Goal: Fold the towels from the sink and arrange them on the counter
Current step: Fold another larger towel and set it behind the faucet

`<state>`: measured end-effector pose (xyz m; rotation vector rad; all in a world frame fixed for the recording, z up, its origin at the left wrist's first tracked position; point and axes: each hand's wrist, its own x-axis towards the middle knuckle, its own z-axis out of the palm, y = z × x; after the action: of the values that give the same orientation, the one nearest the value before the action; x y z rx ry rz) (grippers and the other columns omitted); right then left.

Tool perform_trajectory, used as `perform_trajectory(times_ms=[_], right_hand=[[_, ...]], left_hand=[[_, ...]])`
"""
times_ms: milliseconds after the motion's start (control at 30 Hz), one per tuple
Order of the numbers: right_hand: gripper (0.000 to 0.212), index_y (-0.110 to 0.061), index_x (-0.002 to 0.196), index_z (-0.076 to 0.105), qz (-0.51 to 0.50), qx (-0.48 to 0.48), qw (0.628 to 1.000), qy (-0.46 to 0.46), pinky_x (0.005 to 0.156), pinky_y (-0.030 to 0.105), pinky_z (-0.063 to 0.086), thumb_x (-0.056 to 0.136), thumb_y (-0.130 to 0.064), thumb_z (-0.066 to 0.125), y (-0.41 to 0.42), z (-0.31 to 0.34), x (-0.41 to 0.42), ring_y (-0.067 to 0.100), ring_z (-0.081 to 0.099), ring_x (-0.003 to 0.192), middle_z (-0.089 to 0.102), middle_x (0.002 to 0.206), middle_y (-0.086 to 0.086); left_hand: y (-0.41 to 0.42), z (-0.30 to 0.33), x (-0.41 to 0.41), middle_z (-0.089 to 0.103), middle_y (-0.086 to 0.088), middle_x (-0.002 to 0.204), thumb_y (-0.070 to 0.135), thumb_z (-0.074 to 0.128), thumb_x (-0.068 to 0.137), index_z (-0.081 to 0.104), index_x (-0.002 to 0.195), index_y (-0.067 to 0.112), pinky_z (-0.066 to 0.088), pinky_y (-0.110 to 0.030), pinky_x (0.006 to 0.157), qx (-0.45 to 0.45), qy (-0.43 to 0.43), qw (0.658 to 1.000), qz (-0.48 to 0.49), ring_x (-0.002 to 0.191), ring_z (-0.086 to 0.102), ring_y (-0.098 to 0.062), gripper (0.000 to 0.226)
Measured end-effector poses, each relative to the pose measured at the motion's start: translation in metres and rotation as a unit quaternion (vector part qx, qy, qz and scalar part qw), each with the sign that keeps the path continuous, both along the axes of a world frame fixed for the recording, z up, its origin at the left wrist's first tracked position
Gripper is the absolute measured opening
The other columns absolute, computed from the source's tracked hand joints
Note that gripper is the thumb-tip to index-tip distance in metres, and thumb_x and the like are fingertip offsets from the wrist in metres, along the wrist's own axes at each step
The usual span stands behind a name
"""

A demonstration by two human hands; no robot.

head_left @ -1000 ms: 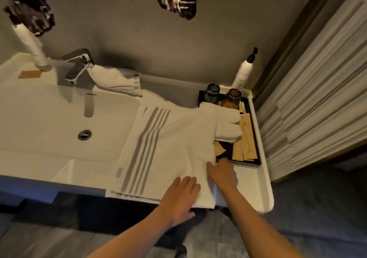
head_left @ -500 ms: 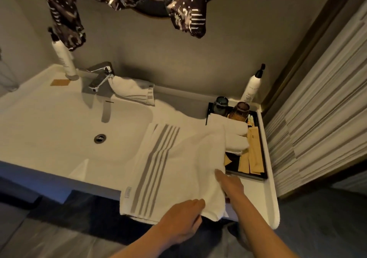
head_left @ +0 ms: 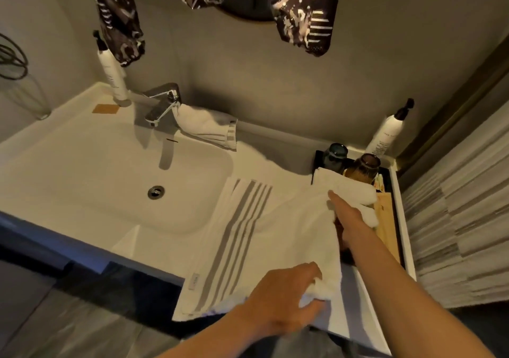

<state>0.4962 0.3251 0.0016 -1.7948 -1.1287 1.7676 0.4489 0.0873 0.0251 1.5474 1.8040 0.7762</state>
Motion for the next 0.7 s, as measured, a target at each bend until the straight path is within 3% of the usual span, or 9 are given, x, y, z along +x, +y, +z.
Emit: perform_trajectory(times_ms=[100,167,233,333,433,500,600,700], right_hand=[[0.065,-0.002,0.135,0.047,-0.005,0.013,0.999,-0.04,0.084,0.044,0.052,0.082,-0.03,0.072,0.026,-0.003,-0.018,0.036,0.061,0.097,0.061,0.122,0.017],[0.064,-0.001,0.137,0.044,0.011,0.051,0.992,-0.117,0.093,0.048,0.05,0.083,-0.028,0.067,0.036,0.004,-0.026,0.038,0.058,0.103,0.058,0.121,0.019],[0.056,-0.001,0.129,0.05,-0.001,0.102,0.974,-0.204,0.092,0.043,0.05,0.084,-0.033,0.062,0.044,0.02,-0.023,0.038,0.057,0.103,0.056,0.113,0.017],[0.055,-0.004,0.127,0.052,-0.021,0.172,0.947,-0.272,0.085,0.044,0.049,0.085,-0.036,0.061,0.058,0.04,-0.004,0.041,0.058,0.105,0.057,0.121,0.016],[0.05,-0.004,0.125,0.053,0.064,0.219,0.927,-0.297,0.071,0.036,0.053,0.087,-0.035,0.063,0.065,0.061,-0.011,0.038,0.061,0.096,0.059,0.117,0.016],[0.043,-0.005,0.117,0.056,0.112,0.236,0.928,-0.267,0.055,0.032,0.053,0.085,-0.033,0.064,0.067,0.067,-0.037,0.033,0.064,0.081,0.062,0.108,0.016],[0.044,-0.001,0.107,0.058,0.186,0.255,0.917,-0.245,0.07,0.041,0.058,0.079,-0.034,0.065,0.053,0.068,-0.092,0.034,0.064,0.084,0.064,0.1,0.017],[0.046,0.002,0.113,0.06,0.272,0.268,0.894,-0.235,0.081,0.041,0.057,0.082,-0.031,0.064,0.02,0.055,-0.145,0.036,0.065,0.095,0.065,0.106,0.019]], left_hand=[[0.005,-0.002,-0.015,0.064,-0.005,0.124,0.049,0.042,0.099,0.058,0.125,0.011,0.026,-0.005,0.083,0.064,0.013,0.997,0.033,0.107,0.054,-0.014,0.048],[0.008,-0.005,-0.026,0.069,-0.006,0.114,0.041,0.051,0.098,0.063,0.117,0.011,0.033,-0.009,0.078,0.11,0.003,0.992,0.064,0.099,0.055,-0.013,0.037],[0.013,-0.004,-0.028,0.07,-0.001,0.107,0.039,0.058,0.095,0.062,0.111,0.02,0.035,-0.015,0.072,0.119,-0.007,0.991,0.057,0.092,0.059,-0.015,0.026],[0.02,0.001,-0.02,0.068,-0.005,0.088,0.039,0.057,0.093,0.057,0.091,0.023,0.034,-0.023,0.063,0.05,-0.065,0.994,0.066,0.076,0.058,-0.018,0.016],[0.009,-0.009,-0.018,0.054,0.003,0.062,0.035,0.053,0.094,0.053,0.071,0.02,0.034,-0.033,0.058,-0.039,-0.173,0.979,0.101,0.061,0.053,-0.015,0.027],[-0.002,-0.007,-0.029,0.038,0.008,0.048,0.03,0.052,0.097,0.042,0.056,0.027,0.024,-0.028,0.056,-0.109,-0.254,0.949,0.15,0.048,0.038,-0.005,0.042],[-0.026,0.0,-0.057,0.047,0.012,0.04,0.02,0.048,0.102,0.046,0.063,0.025,0.037,-0.016,0.047,-0.198,-0.372,0.882,0.209,0.04,0.048,-0.002,0.039],[-0.045,-0.015,-0.087,0.053,0.0,0.054,0.02,0.055,0.094,0.05,0.08,0.012,0.038,-0.021,0.049,-0.308,-0.458,0.796,0.249,0.046,0.054,-0.015,0.017]])
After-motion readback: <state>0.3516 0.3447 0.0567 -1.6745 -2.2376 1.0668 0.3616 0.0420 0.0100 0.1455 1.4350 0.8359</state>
